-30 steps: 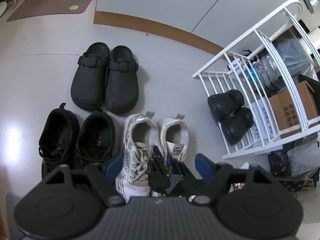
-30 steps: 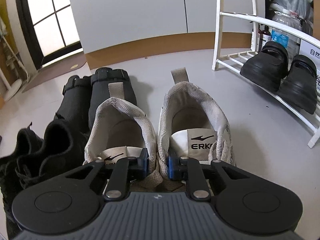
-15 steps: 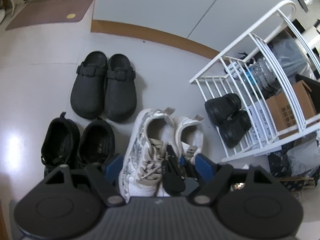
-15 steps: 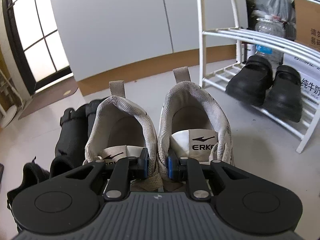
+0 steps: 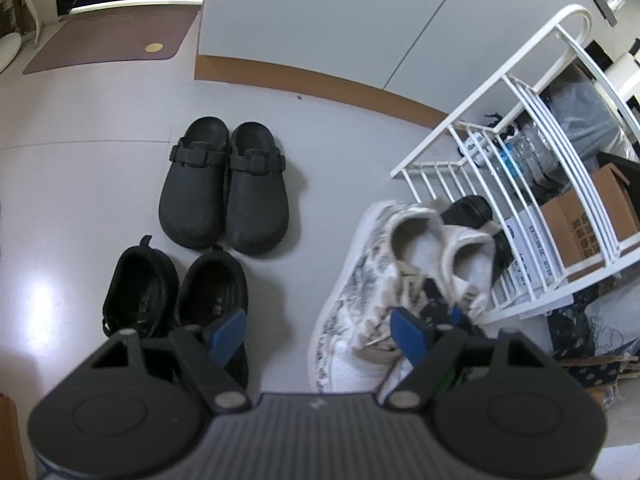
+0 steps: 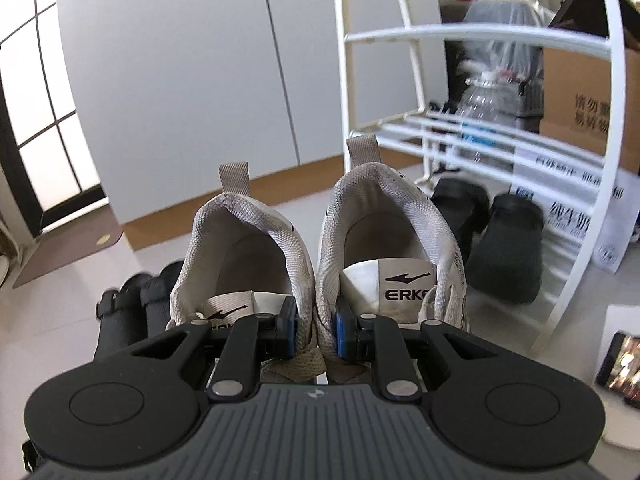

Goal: Organize scattered shoes
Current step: 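Lift the white ERKE sneakers with the right gripper toward the white rack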

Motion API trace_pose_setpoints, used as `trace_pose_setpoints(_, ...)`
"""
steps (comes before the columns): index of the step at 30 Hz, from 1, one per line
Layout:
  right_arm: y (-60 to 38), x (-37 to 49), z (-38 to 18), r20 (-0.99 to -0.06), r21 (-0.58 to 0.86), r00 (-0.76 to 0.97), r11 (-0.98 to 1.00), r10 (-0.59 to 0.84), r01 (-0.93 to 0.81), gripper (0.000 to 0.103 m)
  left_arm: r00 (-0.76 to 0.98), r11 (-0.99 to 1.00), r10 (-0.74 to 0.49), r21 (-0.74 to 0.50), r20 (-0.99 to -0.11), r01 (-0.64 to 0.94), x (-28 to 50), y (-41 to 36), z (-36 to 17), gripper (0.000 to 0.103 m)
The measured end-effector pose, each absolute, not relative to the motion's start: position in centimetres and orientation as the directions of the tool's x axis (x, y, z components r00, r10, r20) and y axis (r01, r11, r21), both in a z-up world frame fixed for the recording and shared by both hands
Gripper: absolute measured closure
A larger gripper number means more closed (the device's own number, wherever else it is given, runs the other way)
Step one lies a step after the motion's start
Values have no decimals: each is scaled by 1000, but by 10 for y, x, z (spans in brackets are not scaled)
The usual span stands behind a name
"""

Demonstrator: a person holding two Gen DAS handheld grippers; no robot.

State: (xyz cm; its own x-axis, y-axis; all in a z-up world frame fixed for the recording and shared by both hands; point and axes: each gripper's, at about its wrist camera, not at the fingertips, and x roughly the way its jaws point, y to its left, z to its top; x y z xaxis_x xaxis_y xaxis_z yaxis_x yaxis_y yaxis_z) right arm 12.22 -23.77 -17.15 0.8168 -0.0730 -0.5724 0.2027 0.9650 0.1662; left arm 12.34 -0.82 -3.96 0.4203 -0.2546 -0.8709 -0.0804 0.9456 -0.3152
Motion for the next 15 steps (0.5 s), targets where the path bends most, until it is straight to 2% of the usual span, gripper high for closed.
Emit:
trace_pose_setpoints(7,-264,132,-139,-564,187,819,950,-104,249,83,433,936,-279,-343,-857,-75,123,1,-30,22)
trace_pose_setpoints(15,-292,146,-129,-558,207,813,921,-166,330,83,437,936,-285,-346,-853,-65,120,3,-29,19)
